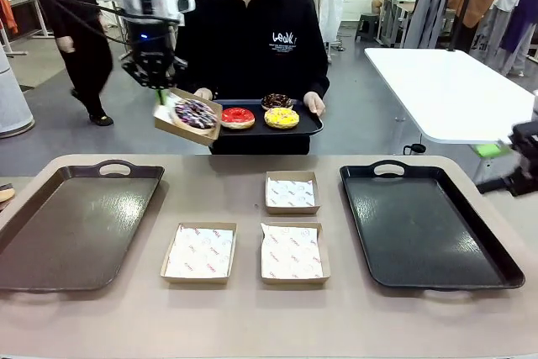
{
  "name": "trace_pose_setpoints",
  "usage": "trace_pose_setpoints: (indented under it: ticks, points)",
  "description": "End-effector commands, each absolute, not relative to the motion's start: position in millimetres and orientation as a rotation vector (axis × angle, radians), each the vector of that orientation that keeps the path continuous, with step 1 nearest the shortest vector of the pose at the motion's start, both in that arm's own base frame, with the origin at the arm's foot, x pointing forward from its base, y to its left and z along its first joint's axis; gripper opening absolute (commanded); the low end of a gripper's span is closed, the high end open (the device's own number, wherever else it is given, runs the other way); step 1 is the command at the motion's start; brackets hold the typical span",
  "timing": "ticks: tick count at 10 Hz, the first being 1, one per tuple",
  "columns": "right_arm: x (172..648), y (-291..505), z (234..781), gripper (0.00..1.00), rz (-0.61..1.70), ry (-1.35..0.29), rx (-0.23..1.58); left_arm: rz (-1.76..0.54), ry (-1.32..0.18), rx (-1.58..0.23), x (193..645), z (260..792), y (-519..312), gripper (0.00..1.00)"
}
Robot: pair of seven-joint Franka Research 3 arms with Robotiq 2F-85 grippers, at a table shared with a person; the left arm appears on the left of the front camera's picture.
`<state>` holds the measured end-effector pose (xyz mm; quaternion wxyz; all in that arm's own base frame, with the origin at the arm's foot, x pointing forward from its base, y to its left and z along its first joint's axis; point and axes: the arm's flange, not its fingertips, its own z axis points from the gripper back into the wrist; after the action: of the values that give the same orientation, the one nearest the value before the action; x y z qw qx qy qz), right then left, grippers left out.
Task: Individually package the donuts and arrange them on the tray.
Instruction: Place the picked Paper togo box on the Handle tray while simultaneously picking up another Paper togo box from the table with the other hand.
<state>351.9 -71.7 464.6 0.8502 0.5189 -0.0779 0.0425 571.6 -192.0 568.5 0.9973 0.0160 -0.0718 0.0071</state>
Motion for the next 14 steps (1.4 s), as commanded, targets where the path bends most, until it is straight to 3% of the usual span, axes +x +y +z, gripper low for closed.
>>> trace_pose_setpoints:
  ticks: [1, 5, 9, 11, 14]
  points:
    - [394, -24, 499, 1.00, 0.045, -0.146, 0.946, 0.021, -0.168, -0.010, 542, 557, -136, 0.01]
    - [433, 76, 531, 1.00, 0.053, -0.224, 0.641, 0.041, -0.144, 0.000, 516, 530, -54, 0.01]
    - [460, 163, 506, 1.00, 0.066, -0.212, 0.438, 0.086, -0.086, 0.011, 515, 492, -10, 0.01]
    - [463, 182, 497, 1.00, 0.079, -0.195, 0.379, 0.102, -0.089, 0.009, 512, 481, 0, 0.01]
    - [450, 166, 496, 1.00, 0.098, -0.224, 0.452, 0.110, -0.063, 0.019, 514, 488, -10, 0.01]
